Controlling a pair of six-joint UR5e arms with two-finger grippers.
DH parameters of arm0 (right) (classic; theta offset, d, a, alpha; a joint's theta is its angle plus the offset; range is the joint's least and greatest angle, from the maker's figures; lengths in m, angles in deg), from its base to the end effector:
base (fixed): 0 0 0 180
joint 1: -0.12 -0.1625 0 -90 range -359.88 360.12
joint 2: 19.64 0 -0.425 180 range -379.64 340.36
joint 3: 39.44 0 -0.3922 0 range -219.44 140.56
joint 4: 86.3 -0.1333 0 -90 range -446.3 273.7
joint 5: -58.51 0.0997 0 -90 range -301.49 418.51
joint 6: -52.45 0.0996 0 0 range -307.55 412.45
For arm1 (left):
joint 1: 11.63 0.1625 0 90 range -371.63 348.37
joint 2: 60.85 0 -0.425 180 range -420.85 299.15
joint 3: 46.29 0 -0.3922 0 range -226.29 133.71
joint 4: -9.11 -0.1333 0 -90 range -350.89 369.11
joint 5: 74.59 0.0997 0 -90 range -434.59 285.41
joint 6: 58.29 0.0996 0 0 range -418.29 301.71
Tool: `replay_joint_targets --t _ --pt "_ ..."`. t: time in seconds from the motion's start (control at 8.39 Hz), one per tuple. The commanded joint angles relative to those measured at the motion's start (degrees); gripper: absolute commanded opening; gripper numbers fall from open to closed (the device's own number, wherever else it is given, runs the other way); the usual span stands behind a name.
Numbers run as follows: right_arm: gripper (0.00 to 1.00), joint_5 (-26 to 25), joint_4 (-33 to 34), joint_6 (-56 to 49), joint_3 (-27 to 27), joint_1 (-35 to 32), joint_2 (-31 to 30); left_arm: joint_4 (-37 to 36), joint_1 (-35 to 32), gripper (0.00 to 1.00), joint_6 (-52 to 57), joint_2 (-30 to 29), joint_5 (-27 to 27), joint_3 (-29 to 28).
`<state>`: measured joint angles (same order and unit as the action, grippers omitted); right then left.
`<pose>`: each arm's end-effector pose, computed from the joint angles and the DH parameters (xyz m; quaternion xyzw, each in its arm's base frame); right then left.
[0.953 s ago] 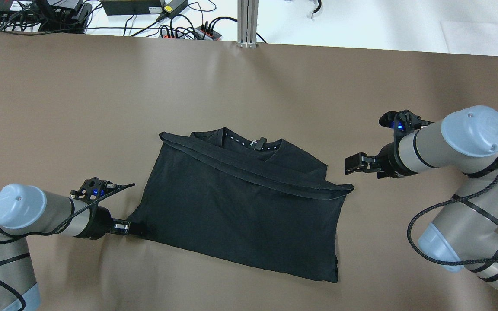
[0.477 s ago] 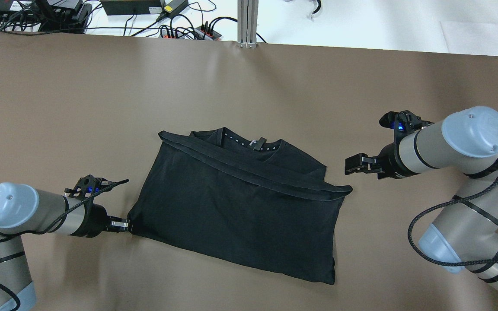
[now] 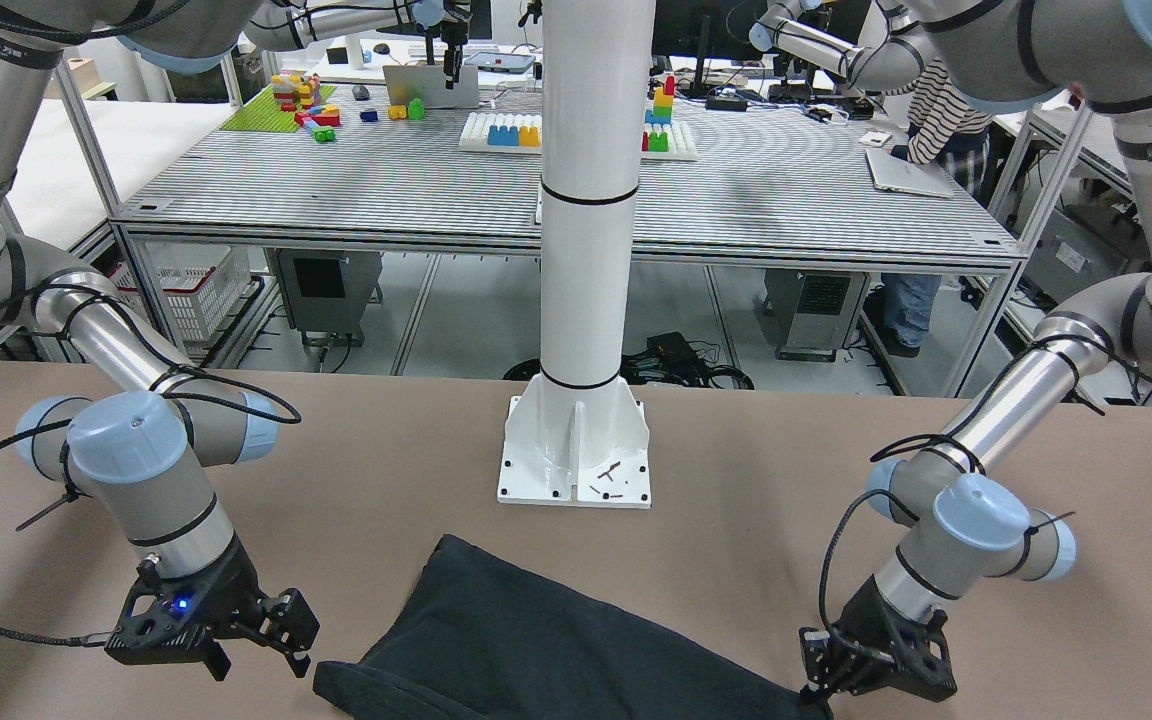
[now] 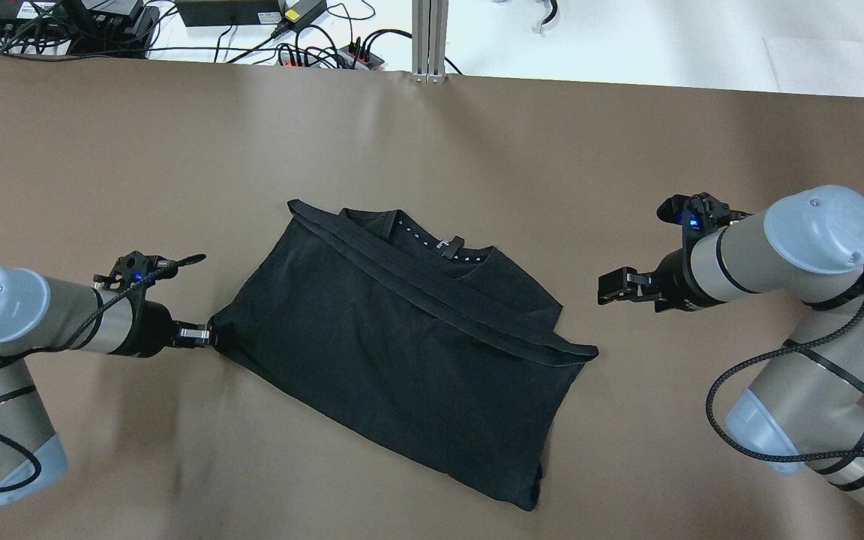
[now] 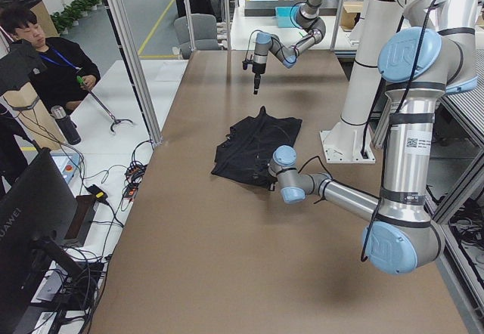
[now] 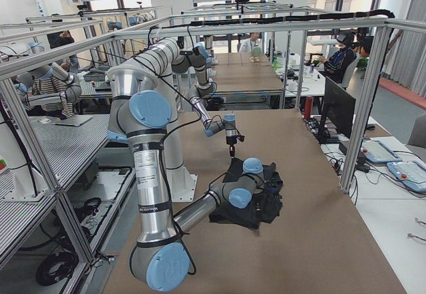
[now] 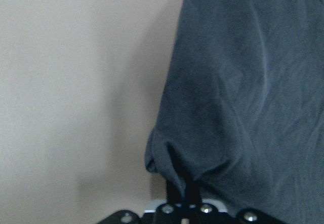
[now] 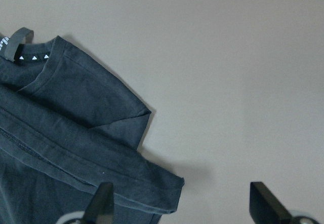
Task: Fold clothes
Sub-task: 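Fold the grasped side over toward the right gripper with the left gripper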
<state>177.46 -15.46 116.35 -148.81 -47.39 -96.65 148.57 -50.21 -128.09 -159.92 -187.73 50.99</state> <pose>-0.3135 -0.4683 0.3429 0.0719 -0.4718 0.0552 0.8770 0.3851 -0.4277 0.4184 0.1145 0.5464 -0.0238 0.8294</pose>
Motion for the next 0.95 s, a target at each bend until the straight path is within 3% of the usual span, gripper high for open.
replay_joint_targets --t 0.0,0.48,0.72,0.83 --pt "0.94 -0.03 0.0 0.0 0.21 0.05 0.11 -4.01 -8.06 0.0 2.65 -16.35 -1.73 -14.94" --pt "0.94 -0.11 0.0 0.0 0.38 0.23 0.2 -4.29 -13.97 0.0 8.79 -44.31 -0.59 -49.03" --pt "0.94 -0.03 0.0 0.0 0.38 0.32 0.28 -4.2 -13.63 0.0 10.99 -53.99 4.41 -62.49" --pt "0.94 -0.11 0.0 0.0 0.38 0.32 0.28 -4.2 -13.71 0.0 12.48 -55.17 4.42 -63.78"
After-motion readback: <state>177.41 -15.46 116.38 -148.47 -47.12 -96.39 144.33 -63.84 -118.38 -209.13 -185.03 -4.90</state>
